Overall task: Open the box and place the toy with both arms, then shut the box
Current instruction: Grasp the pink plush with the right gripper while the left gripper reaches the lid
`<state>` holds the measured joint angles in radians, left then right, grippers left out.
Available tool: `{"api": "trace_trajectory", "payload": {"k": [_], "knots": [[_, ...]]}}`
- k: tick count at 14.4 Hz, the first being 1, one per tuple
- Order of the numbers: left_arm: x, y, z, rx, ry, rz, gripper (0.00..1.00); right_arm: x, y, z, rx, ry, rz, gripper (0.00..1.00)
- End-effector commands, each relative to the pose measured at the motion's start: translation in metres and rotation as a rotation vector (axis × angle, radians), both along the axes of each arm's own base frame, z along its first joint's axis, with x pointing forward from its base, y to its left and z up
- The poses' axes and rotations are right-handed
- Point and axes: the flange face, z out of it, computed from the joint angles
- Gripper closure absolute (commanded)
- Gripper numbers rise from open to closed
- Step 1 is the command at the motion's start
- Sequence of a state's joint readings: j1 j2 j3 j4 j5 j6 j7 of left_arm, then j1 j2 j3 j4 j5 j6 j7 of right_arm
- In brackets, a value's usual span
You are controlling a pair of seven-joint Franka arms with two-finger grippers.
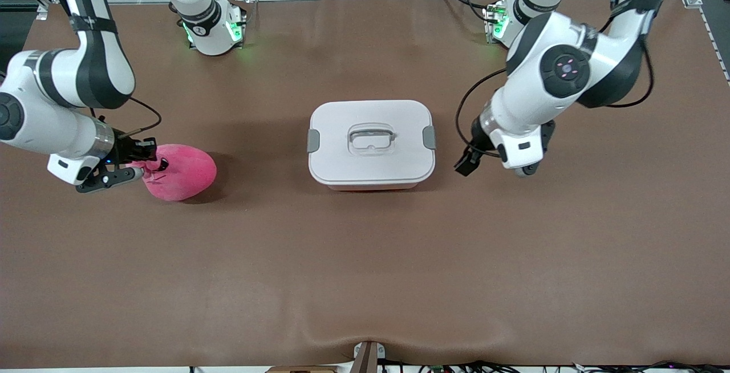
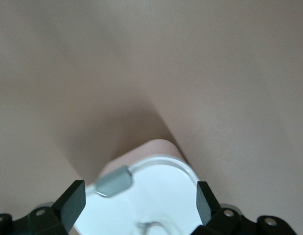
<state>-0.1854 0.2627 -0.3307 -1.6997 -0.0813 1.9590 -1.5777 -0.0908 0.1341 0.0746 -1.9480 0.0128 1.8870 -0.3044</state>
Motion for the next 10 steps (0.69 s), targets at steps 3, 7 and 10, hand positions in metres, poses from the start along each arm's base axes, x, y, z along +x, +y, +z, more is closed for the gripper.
{"api": "trace_trajectory", "payload": {"k": [3,7,10], "knots": [[-0.018,-0.055,-0.004,-0.041,-0.010,0.226,0.00,0.007,0.008,0.046,0.021,0.000,0.047,1.00],[-0.048,-0.106,-0.018,-0.040,0.016,0.314,0.00,0.007,0.033,0.073,0.036,0.029,0.137,1.00],[-0.067,-0.138,-0.030,-0.045,0.032,0.419,0.00,0.006,0.036,0.090,0.046,-0.002,0.202,1.00]]}}
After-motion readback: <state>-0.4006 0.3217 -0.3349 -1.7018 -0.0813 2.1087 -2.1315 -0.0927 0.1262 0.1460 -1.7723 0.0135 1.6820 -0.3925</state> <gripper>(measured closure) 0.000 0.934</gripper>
